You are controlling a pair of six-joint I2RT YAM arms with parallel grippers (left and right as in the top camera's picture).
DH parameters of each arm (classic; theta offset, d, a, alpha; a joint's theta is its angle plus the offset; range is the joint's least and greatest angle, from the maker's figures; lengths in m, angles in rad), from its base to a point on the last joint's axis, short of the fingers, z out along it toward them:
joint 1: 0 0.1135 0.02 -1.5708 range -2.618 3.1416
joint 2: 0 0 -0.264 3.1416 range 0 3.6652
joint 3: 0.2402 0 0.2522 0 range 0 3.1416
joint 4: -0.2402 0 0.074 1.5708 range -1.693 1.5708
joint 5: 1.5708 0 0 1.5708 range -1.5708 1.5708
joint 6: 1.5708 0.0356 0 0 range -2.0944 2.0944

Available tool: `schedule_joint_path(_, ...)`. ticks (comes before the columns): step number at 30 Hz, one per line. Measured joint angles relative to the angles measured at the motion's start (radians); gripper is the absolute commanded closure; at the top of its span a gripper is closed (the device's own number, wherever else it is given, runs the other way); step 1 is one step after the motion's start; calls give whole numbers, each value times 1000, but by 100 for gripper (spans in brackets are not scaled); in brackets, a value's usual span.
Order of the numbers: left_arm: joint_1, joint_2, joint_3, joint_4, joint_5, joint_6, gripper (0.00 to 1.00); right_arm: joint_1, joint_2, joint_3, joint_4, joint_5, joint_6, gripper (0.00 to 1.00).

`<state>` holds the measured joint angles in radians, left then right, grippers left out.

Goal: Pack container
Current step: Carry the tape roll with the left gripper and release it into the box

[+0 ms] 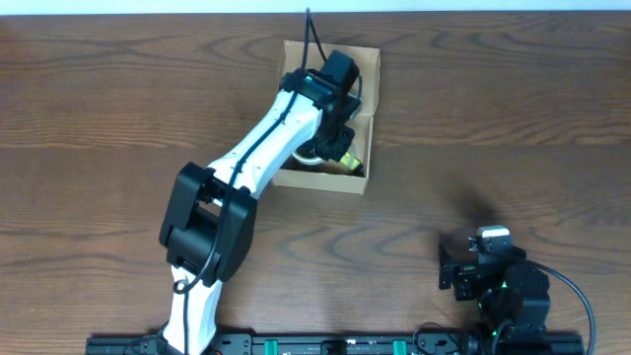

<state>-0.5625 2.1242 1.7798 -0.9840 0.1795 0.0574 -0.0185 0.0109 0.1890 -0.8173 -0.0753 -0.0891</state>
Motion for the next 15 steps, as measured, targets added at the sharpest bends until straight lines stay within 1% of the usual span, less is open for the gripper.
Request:
schedule_joint_path(3, -4, 9, 0, 0, 6, 0, 94, 0, 0, 0, 0, 0, 0, 1)
schedule_joint_path(4, -4, 11, 0, 0, 7, 0, 93, 0, 0, 0, 0, 0, 0, 1)
schedule_joint_path(9, -4, 12, 0, 0, 14, 8, 73, 0, 0, 0, 0, 0, 0, 1)
schedule_joint_path(11, -4, 12, 0, 0, 17, 15, 68, 0, 0, 0, 0, 0, 0, 1)
schedule_joint_path(15, -4, 12, 0, 4, 17, 21, 51, 0, 0, 0, 0, 0, 0, 1)
